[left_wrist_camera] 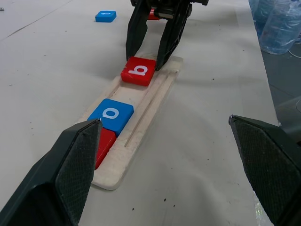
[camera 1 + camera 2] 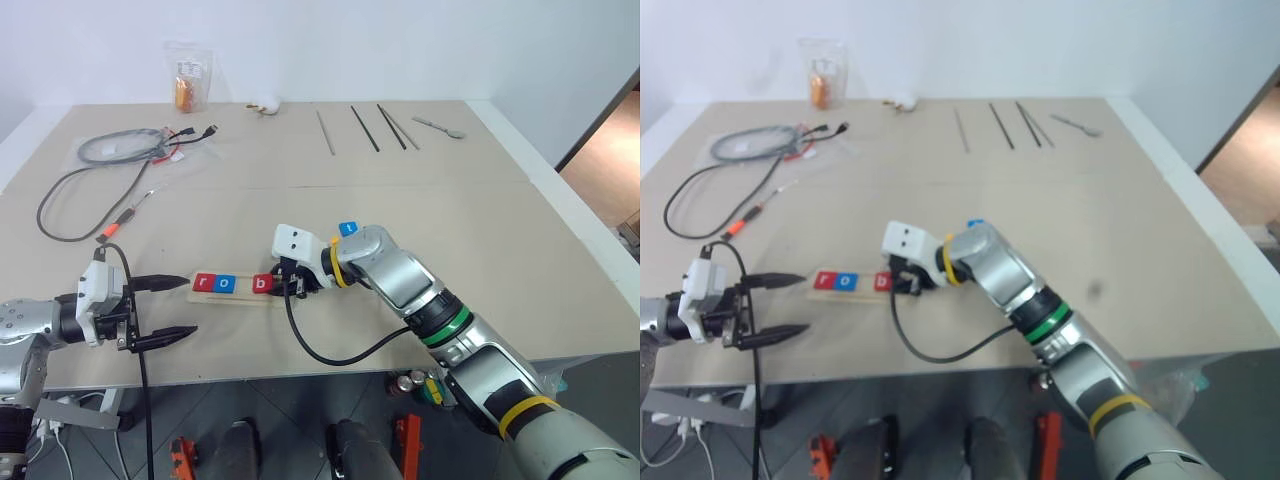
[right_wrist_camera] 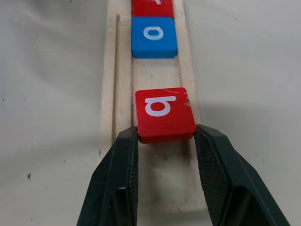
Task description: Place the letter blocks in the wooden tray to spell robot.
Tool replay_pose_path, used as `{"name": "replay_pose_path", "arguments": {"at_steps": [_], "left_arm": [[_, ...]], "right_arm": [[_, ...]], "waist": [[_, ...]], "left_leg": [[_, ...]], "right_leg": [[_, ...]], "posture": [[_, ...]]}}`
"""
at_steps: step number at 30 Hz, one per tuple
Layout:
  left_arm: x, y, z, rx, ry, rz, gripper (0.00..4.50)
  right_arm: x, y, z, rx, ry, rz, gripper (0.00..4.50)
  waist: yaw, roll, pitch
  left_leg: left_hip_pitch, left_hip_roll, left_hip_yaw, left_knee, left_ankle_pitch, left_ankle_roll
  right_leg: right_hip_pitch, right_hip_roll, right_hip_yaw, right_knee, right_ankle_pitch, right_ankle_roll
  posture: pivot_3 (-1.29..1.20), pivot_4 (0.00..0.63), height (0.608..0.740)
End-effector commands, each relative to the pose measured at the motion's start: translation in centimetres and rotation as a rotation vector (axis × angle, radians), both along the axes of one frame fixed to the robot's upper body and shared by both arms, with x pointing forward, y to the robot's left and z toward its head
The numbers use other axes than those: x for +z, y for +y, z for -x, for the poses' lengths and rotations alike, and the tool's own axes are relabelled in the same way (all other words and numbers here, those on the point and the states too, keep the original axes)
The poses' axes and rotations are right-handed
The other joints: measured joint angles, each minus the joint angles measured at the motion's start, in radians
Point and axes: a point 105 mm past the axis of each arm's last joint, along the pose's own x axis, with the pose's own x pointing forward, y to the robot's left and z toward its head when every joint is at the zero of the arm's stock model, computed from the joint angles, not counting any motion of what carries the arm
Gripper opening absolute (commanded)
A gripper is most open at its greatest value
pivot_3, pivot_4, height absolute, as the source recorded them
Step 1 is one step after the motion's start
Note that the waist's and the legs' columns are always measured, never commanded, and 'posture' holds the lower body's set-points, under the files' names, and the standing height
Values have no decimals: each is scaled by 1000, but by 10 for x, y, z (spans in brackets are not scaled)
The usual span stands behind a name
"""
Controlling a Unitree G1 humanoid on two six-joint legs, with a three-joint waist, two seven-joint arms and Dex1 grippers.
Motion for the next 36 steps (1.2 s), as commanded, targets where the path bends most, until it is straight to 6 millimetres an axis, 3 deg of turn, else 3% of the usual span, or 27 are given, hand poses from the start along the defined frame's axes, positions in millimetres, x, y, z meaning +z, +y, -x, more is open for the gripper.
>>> {"name": "replay_pose_path", "arguments": {"at_steps": [1, 36], "left_arm": [[5, -1, 1, -10, -35, -7, 4500], [-2, -4, 4, -7, -24, -3, 4500]], "right_arm": [[17, 10, 0, 42, -53, -15, 1167], [15, 35, -2, 89, -46, -14, 1167]], "waist": [[0, 0, 0], [-1, 0, 0]], "left_leg": [[0, 0, 0, 0, 0, 0], [0, 1, 0, 0, 0, 0]], "right_leg": [[0, 0, 0, 0, 0, 0], [-1, 1, 0, 3, 0, -1]], "posture": [[0, 150, 740], [0, 150, 740]]}}
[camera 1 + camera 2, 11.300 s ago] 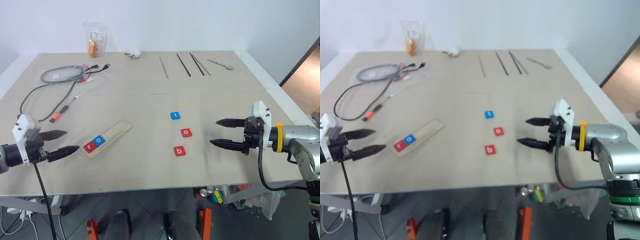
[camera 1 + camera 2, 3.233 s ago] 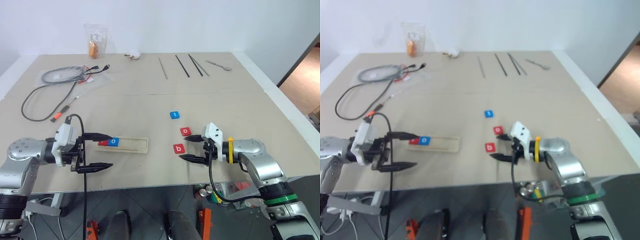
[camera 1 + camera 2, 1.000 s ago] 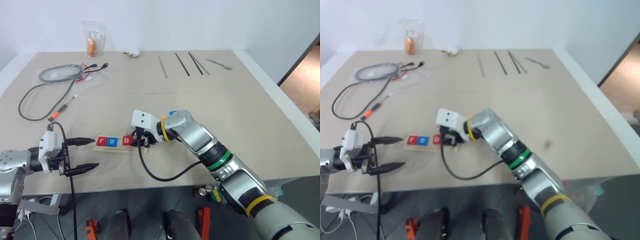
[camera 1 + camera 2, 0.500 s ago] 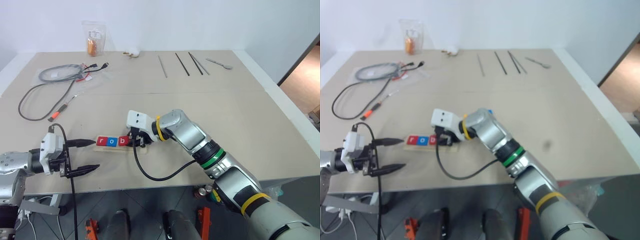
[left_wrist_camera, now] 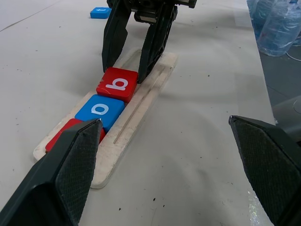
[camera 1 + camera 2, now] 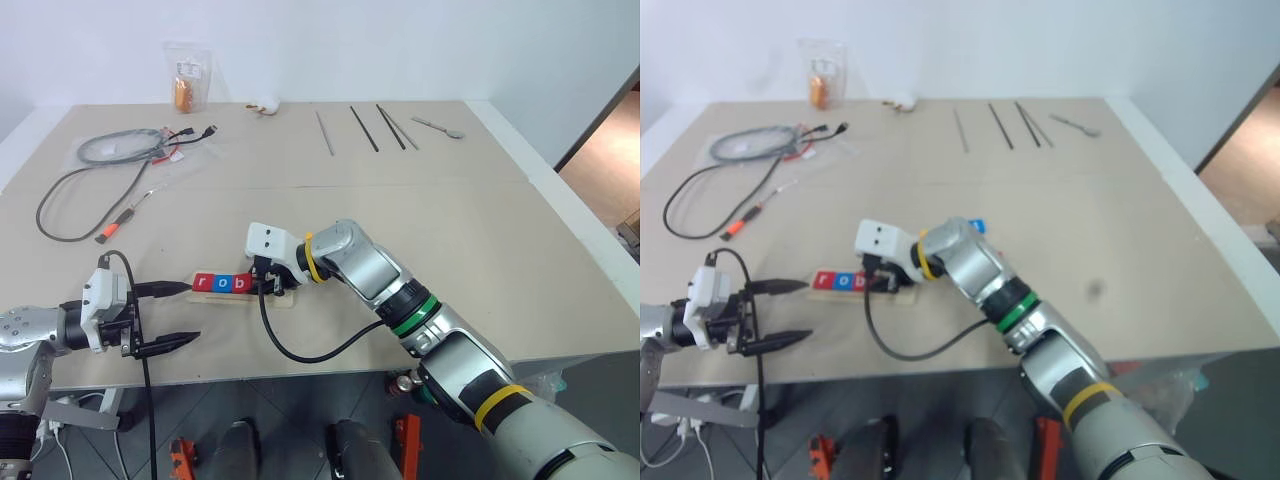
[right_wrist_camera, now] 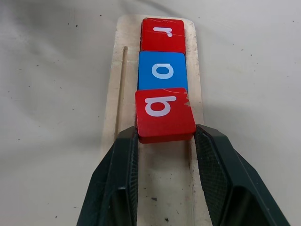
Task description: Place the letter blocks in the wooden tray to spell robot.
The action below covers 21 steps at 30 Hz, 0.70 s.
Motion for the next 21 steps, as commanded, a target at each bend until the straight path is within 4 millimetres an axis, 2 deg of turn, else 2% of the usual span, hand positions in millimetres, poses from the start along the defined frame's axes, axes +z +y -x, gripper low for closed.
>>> {"name": "replay_pose_path", "arguments": {"at_steps": [1, 7, 8, 12, 15, 17, 21], "left_arm": [[6, -2, 1, -9, -34, -12, 4500], [6, -2, 1, -12, -34, -12, 4500], [6, -2, 1, -12, -33, -12, 4500], [6, -4, 1, -21, -30, -12, 4500], [13, -16, 2, -64, -39, 17, 4500], [19, -26, 2, -100, -56, 26, 4500], [34, -45, -1, -144, -88, 63, 4500]], "right_arm": [[15, 6, 0, 25, -35, -26, 2240], [17, 6, 2, 45, -19, -39, 4347], [19, 5, 2, 47, -18, -43, 4456], [51, -7, -3, 62, 9, -117, 4456], [76, -32, -2, 94, -1, -161, 4456], [82, -51, -1, 96, -22, -167, 4456], [80, -86, -9, -6, -52, -175, 4456]], "waist": [[0, 0, 0], [0, 0, 0], [0, 0, 0], [0, 0, 0], [4, 0, 0], [10, 0, 0], [10, -1, 0]], "left_leg": [[0, 0, 0, 0, 0, 0], [0, 0, 0, 0, 0, 0], [0, 0, 0, 0, 0, 0], [0, 0, 0, 0, 0, 0], [0, 0, 0, 1, 0, 0], [-2, 0, 0, 1, 0, 0], [-2, 0, 1, 1, 0, 0]], "right_leg": [[0, 0, 0, 0, 0, 0], [0, 0, 0, 1, 0, 0], [0, 0, 0, 1, 0, 0], [0, 0, 0, 1, 0, 0], [0, 0, 0, 1, 0, 0], [0, -1, -1, 1, -1, 1], [0, -1, -1, 1, -2, 1]], "posture": [[0, 150, 740], [0, 150, 740], [0, 150, 740], [0, 150, 740], [0, 150, 740], [0, 150, 740], [0, 150, 740]]}}
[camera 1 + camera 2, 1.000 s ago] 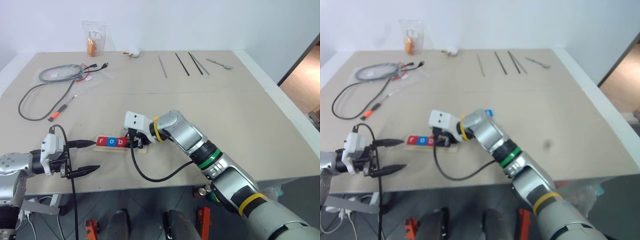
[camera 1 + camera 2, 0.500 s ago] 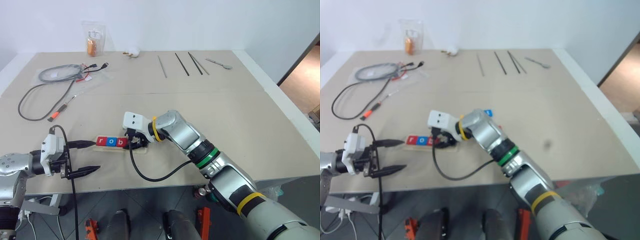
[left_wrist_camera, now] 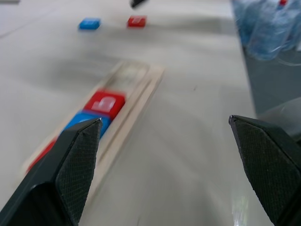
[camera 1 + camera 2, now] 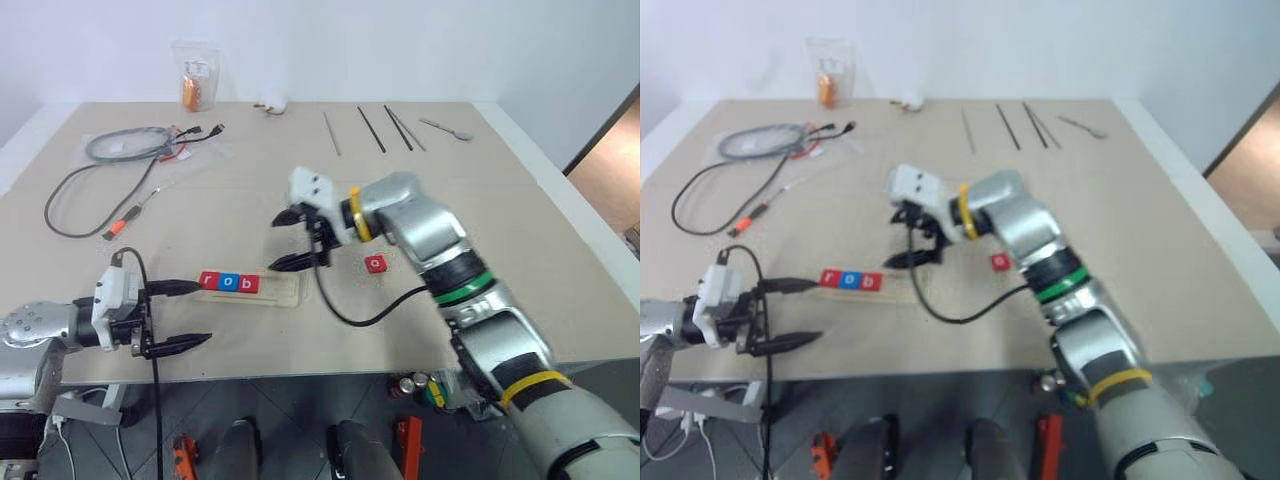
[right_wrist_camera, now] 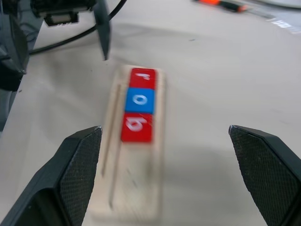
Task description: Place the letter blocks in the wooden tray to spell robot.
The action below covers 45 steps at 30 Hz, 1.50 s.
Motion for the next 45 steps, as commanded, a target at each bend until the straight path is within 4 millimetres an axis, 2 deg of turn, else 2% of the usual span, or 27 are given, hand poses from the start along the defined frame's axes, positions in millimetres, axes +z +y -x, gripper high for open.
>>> {"name": "replay_pose_path", "arguments": {"at_steps": [1, 5, 7, 10, 14, 18, 22, 30, 39, 45], "left_arm": [[21, -16, 0, -52, -60, 32, 4500], [27, -23, -4, -80, -63, 48, 4500], [27, -23, -5, -86, -57, 50, 4500], [25, -28, -7, -108, -47, 44, 4500], [24, -30, -10, -118, -44, 44, 4500], [22, -29, -14, -122, -40, 40, 4500], [22, -29, -16, -123, -39, 36, 4500], [24, -27, -16, -115, -44, 32, 4500], [22, -24, -15, -104, -34, 32, 4500], [22, -26, -14, -103, -26, 48, 4500]], "right_arm": [[5, -23, 0, -49, -34, -39, 4456], [-10, -76, -6, -189, -16, -40, 4456], [-17, -92, -9, -238, -22, -25, 4456], [-29, -131, -22, -389, -7, -3, 4456], [-34, -151, -33, -482, 1, -24, 4456], [-46, -152, -34, -501, 29, -52, 4456], [-51, -155, -46, -601, 55, -161, 4456], [-73, -152, -27, -546, 102, -154, 4456], [-78, -149, -21, -522, 140, -183, 4456], [-79, -143, -26, -520, 148, -180, 4456]], "waist": [[0, 0, 0], [1, 0, 0], [1, 0, 0], [-9, 0, 0], [-13, 0, 0], [-12, 0, 0], [-12, 1, 0], [-10, 1, 0], [-11, 1, 0], [-11, 1, 0]], "left_leg": [[0, 0, 0, 0, 0, 0], [0, 0, 0, 0, 0, 0], [0, -1, 0, 1, 0, 0], [1, -1, 0, 1, 0, 0], [2, -1, 0, 2, 0, 0], [3, -1, -1, 2, 0, 1], [3, 0, -1, 3, 0, 1], [2, -1, -1, 3, 0, 1], [3, -1, -1, 4, 1, 1], [3, -1, -1, 4, 1, 2]], "right_leg": [[0, 0, 0, 0, 0, 0], [0, 1, 1, 1, -1, 2], [0, 0, 1, 1, -1, 3], [0, 1, 2, 1, -1, 2], [0, 2, 4, 1, 2, 1], [1, 4, 5, 1, 3, 2], [1, 4, 6, 1, 3, 2], [2, 5, 8, 1, 1, 5], [2, 5, 8, 1, 4, 4], [2, 5, 9, 1, 5, 4]], "posture": [[0, 150, 740], [0, 150, 740], [0, 150, 740], [0, 150, 740], [0, 150, 740], [0, 150, 740], [0, 150, 740], [0, 150, 740], [0, 150, 740], [0, 150, 740]]}}
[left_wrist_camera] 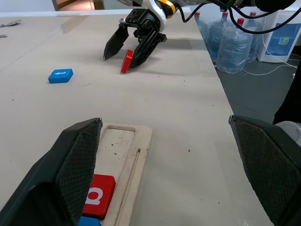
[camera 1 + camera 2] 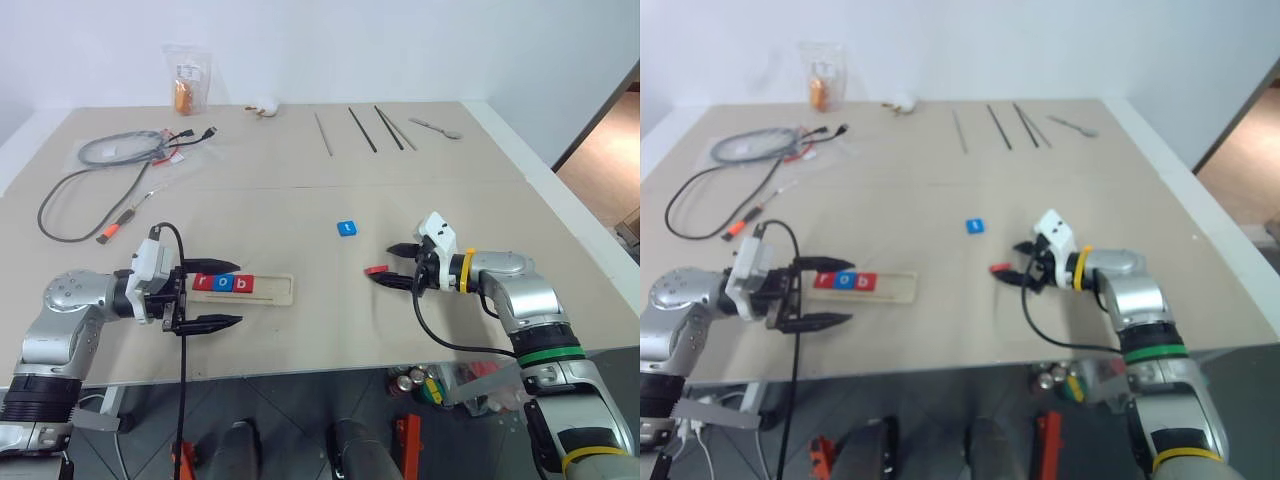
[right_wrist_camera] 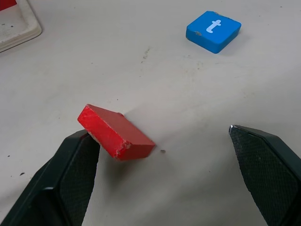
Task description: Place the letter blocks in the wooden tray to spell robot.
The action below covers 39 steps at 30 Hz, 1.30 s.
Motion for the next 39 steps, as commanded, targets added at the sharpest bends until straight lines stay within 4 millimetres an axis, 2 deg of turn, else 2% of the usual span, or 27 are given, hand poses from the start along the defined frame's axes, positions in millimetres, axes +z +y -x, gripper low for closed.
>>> {"name": "replay_pose_path", "arguments": {"at_steps": [1, 17, 27, 39], "left_arm": [[8, 3, 1, 12, -23, 13, 4500], [3, 2, 5, 14, -8, 13, 4500], [4, 6, 5, 25, -8, 11, 4500], [4, 8, 5, 28, -6, 10, 4500]], "right_arm": [[13, 7, -6, 20, -41, -5, 4456], [16, 14, -8, 43, -45, -15, 4456], [7, 19, 4, 125, -41, -12, 4456], [0, 17, -2, 76, -63, -3, 4456]], "waist": [[0, 0, 0], [0, 0, 0], [0, 0, 0], [0, 0, 0]], "left_leg": [[0, 0, 0, 0, 0, 0], [0, 0, 0, 0, 0, 0], [0, 0, 0, 0, 0, 0], [0, 0, 0, 0, 0, 0]], "right_leg": [[0, 0, 0, 0, 0, 0], [0, 1, 1, 0, 0, 0], [0, 1, 1, 0, 0, 0], [0, 1, 1, 0, 0, 0]], "posture": [[0, 150, 740], [0, 150, 740], [0, 150, 740], [0, 150, 740]]}}
